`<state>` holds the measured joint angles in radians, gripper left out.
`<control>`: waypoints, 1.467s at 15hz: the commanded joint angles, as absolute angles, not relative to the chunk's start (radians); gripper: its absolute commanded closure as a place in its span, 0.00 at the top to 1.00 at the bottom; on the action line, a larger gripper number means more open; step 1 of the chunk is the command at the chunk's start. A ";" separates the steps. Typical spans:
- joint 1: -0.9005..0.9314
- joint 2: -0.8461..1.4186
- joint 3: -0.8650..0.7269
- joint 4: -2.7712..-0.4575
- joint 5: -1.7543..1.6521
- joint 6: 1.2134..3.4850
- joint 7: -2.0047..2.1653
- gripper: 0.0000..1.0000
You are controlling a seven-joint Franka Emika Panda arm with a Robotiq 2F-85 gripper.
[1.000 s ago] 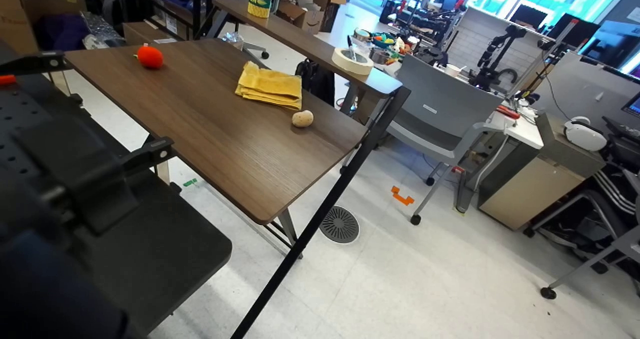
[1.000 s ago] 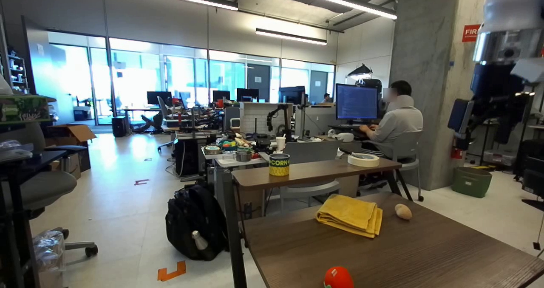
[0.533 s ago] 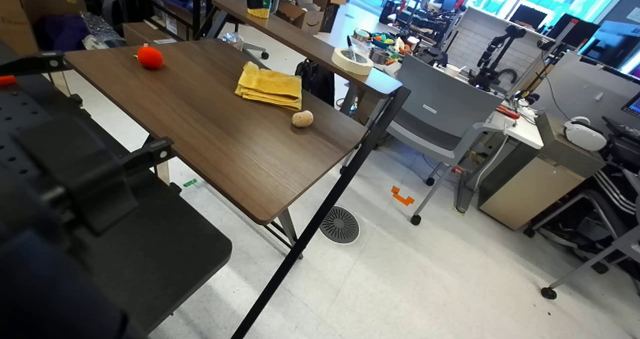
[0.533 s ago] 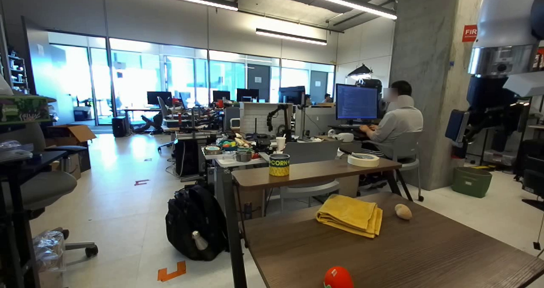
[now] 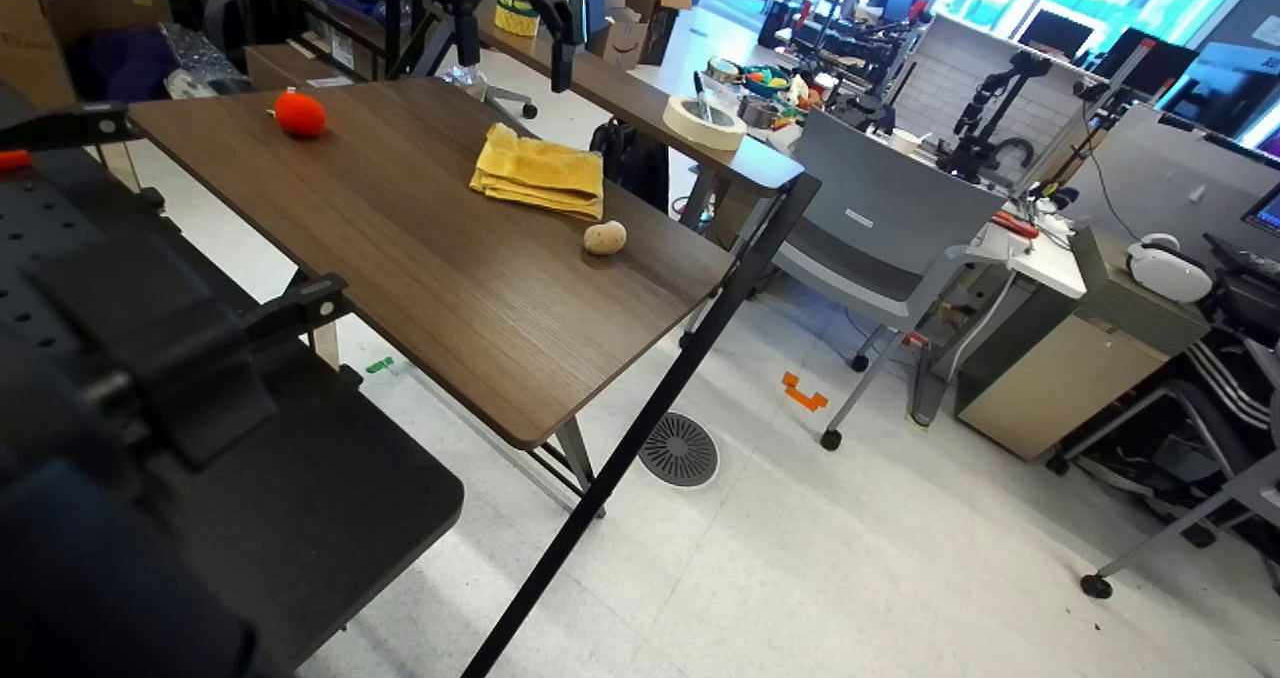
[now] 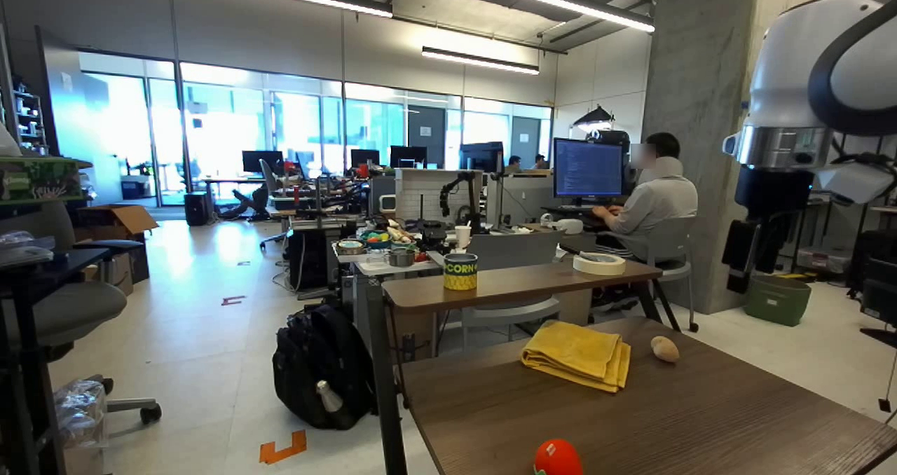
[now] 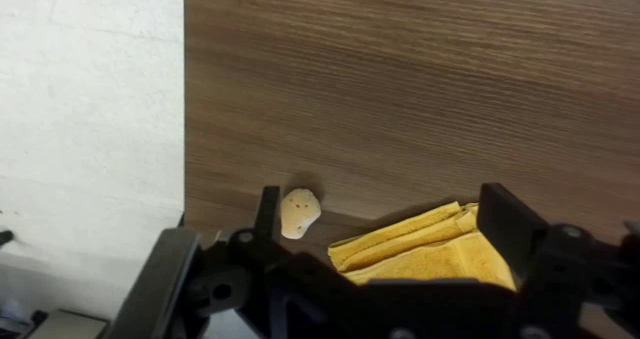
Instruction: Wipe the table with the cloth
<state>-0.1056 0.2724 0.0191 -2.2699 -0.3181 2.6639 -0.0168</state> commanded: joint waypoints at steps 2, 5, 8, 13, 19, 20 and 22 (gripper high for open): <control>-0.228 0.447 0.162 -2.151 -0.147 2.689 -0.365 1.00; -0.174 0.443 0.116 -2.160 -0.113 2.636 -0.384 1.00; -0.169 0.465 0.110 -2.145 -0.108 2.627 -0.393 1.00; -0.134 0.564 0.075 -2.073 -0.046 2.715 -0.233 1.00; 0.003 0.799 -0.091 -1.847 -0.062 2.834 0.060 1.00; 0.017 0.830 -0.109 -1.803 -0.055 2.824 0.095 1.00; 0.027 0.884 -0.128 -1.705 -0.036 2.787 0.157 1.00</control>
